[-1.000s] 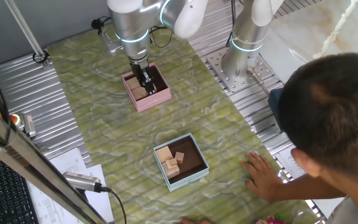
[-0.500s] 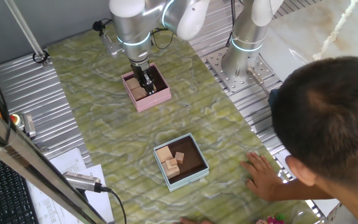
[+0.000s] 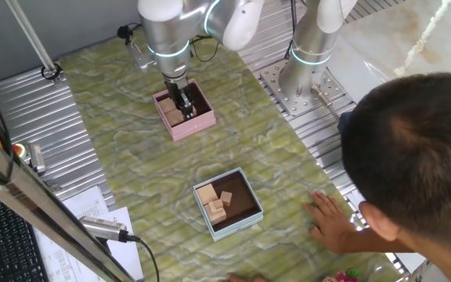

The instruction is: Move an object from one box to another

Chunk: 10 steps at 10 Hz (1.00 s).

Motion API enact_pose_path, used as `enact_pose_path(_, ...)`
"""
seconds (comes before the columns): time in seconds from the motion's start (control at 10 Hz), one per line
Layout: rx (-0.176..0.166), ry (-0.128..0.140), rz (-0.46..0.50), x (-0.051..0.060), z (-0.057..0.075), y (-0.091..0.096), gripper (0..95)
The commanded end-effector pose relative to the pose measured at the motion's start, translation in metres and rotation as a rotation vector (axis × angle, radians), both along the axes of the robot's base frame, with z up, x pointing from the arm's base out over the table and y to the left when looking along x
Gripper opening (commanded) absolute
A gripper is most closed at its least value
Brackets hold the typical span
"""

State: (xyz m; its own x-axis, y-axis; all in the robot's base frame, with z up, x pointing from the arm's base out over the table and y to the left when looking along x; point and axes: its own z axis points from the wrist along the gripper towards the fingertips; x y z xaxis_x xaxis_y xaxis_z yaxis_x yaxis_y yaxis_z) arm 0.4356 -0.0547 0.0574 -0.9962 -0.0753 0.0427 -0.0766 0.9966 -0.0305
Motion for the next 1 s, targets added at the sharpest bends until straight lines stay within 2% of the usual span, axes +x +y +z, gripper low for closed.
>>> enact_pose_path(0.1,0.003,0.001,0.018,0.000,0.007,-0.001,0.0)
enact_pose_path(0.4,0.008,0.011,0.044,0.001,0.037,-0.007,0.0)
enact_pose_path(0.6,0.014,0.008,0.038,0.004,0.060,-0.007,0.0)
enact_pose_path(0.7,0.014,0.012,0.030,0.008,0.073,-0.003,0.0)
enact_pose_path(0.8,0.014,0.014,0.023,0.011,0.080,0.001,0.0)
enact_pose_path(1.0,0.014,0.017,-0.005,0.021,0.098,0.020,0.0)
